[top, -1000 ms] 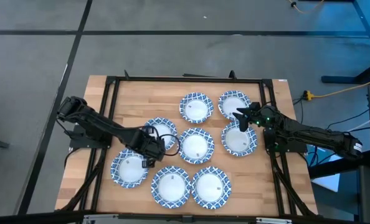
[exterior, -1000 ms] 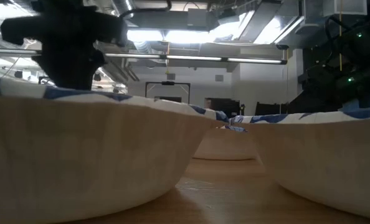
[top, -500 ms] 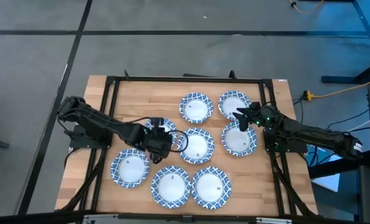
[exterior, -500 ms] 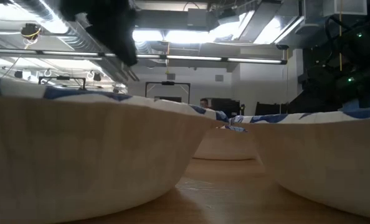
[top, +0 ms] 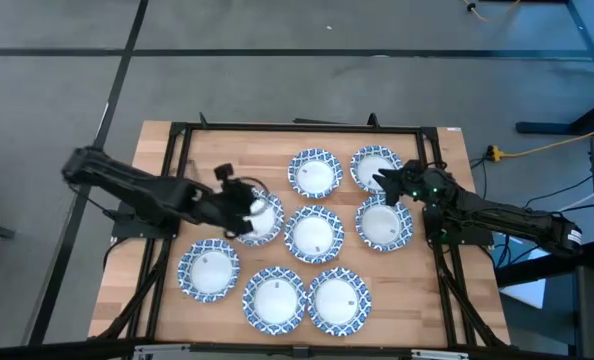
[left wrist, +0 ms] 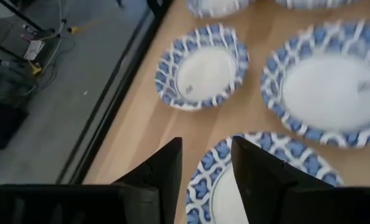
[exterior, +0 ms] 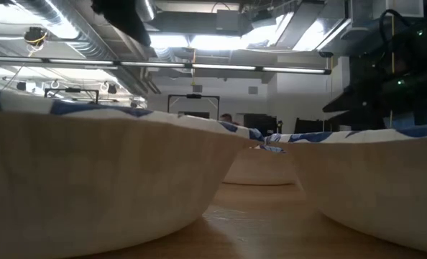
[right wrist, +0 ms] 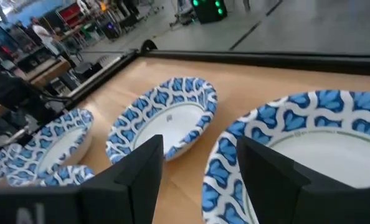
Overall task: Nest bowls inside each other
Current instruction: Stack the white bowl on the white bowl
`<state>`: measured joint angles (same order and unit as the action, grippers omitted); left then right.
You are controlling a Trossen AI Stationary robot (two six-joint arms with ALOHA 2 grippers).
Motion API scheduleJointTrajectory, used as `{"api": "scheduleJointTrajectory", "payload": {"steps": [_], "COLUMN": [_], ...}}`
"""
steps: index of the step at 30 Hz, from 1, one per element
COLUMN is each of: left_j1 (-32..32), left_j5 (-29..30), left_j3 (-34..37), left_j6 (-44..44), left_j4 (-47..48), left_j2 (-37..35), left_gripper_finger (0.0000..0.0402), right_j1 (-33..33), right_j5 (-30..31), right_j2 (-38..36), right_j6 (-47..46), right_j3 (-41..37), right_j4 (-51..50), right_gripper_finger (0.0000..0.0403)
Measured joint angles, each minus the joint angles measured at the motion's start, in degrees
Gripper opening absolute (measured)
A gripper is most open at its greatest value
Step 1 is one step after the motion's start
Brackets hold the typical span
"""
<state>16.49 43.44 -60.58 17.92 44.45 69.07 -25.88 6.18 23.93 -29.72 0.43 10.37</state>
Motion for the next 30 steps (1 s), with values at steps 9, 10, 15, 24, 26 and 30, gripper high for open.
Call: {"api": "scheduleJointTrajectory", "payload": {"steps": [9, 10, 15, 24, 26, 30], "left_j1": [0.02, 0.02, 0.02, 0.02, 0.02, 0.02], "left_j5": [1.27, 1.32, 2.22, 5.11, 5.15, 5.14], "left_j3": [17.29, 18.28, 21.31, 22.84, 22.88, 22.94], "left_j6": [-0.49, -0.47, -0.47, -0.54, -0.54, -0.52], "left_j4": [-18.55, -18.53, -19.94, -20.42, -19.53, -19.17], "left_j2": [-17.62, -18.68, -21.21, -21.13, -21.13, -21.13], "left_gripper_finger": [0.0133, 0.0133, 0.0133, 0.0133, 0.0133, 0.0133], "right_j1": [0.26, 0.40, 1.83, 5.02, 5.86, 7.26], "right_j5": [-11.37, -12.95, -15.24, -14.85, -14.85, -14.80], "right_j2": [0.58, 0.99, 4.96, 21.36, 25.78, 34.64], "right_j6": [5.32, 7.30, 16.13, 27.98, 30.41, 34.54], "right_j3": [5.43, 6.92, 16.45, 33.10, 35.53, 39.24], "right_j4": [3.75, 3.73, -6.07, -19.48, -19.68, -19.75], "right_gripper_finger": [0.0205, 0.0205, 0.0205, 0.0205, 0.0205, 0.0205]}}
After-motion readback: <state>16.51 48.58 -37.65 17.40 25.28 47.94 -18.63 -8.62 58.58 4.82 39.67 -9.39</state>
